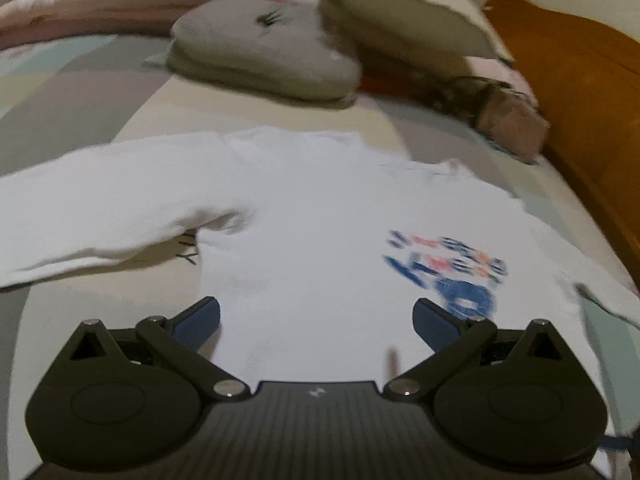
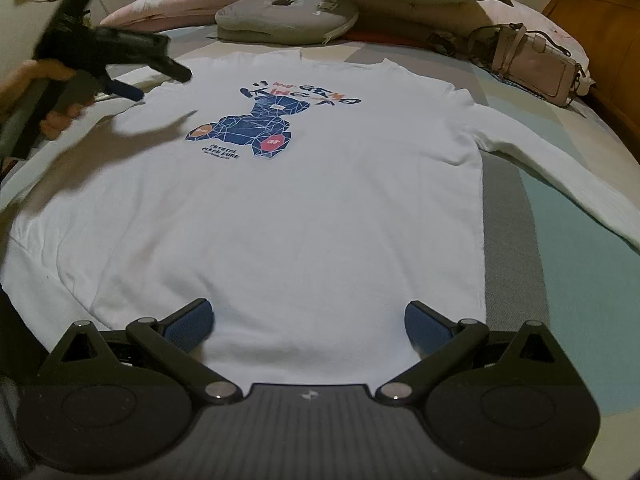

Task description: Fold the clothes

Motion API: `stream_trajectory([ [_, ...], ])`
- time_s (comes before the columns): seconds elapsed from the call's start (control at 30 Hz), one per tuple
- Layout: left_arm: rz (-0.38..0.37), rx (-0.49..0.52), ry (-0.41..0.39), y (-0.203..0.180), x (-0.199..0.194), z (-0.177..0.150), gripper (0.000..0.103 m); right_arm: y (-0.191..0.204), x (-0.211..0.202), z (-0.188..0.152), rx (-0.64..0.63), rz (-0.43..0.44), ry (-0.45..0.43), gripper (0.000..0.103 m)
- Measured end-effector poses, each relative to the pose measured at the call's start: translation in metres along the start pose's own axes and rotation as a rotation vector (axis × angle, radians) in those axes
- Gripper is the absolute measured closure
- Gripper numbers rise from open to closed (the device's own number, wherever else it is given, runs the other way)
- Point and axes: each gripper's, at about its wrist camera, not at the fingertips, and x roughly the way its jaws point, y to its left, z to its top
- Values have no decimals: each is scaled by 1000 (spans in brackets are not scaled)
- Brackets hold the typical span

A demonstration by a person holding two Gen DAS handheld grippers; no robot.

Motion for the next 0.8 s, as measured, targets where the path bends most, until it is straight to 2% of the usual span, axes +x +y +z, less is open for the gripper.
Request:
stream_trajectory([
  [0.1,-43,115,39,-26,-21,-21,1,-1,0,0,0,0,0,0],
  [0.2,-38,241,110,-51,-34,-48,1,-1,0,-1,1,0,-7,0],
  [0.47,31,372,196,-62,-59,-117,1,-1,0,-4,7,-3,-28,0],
  [0.53,38,395,202,-66,-67,-119,1,-1,0,-4,5,-1,-28,0],
  [0.67,8,431,162,-78,-82,-118,1,-2,0,-1,-4,4,-17,0],
  [0.8,-16,403,182,-79,-80,-128,1,-1,0,-2,0,-1,-18,0],
])
